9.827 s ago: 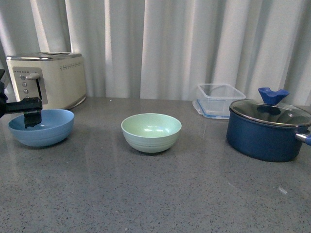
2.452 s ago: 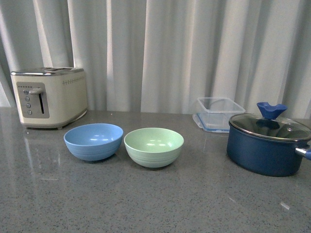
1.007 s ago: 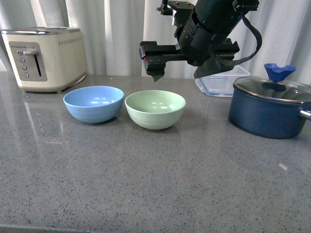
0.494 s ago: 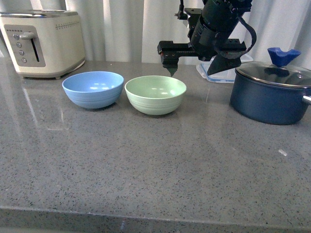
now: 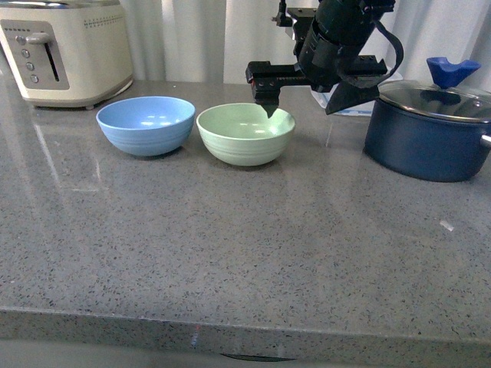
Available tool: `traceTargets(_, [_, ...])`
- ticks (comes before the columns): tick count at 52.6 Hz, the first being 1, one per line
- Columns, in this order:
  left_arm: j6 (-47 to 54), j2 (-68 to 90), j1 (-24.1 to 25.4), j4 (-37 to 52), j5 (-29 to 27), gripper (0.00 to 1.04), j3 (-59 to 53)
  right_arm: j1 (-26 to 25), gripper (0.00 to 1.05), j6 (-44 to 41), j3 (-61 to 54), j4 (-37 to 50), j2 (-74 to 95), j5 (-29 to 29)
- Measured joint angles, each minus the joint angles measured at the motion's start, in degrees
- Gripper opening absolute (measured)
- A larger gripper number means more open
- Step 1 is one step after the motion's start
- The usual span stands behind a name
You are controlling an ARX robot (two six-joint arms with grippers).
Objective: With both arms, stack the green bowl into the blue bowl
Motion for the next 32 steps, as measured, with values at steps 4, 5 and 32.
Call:
traceTargets(4, [0.0,0.0,0.0,0.0,0.0,0.98,0.0,0.07,0.95,-0.02,-0.07,0.13,0.33,-0.11])
traceTargets(5, [0.0,0.0,0.0,0.0,0.0,0.98,0.0,0.11,0.95,-0.02,-0.17,0.22,0.39,-0.09])
traceTargets(32, [0.0,0.0,0.0,0.0,0.0,0.98,0.0,1.6,0.95,0.37,-8.28,4.0,0.39,-1.31])
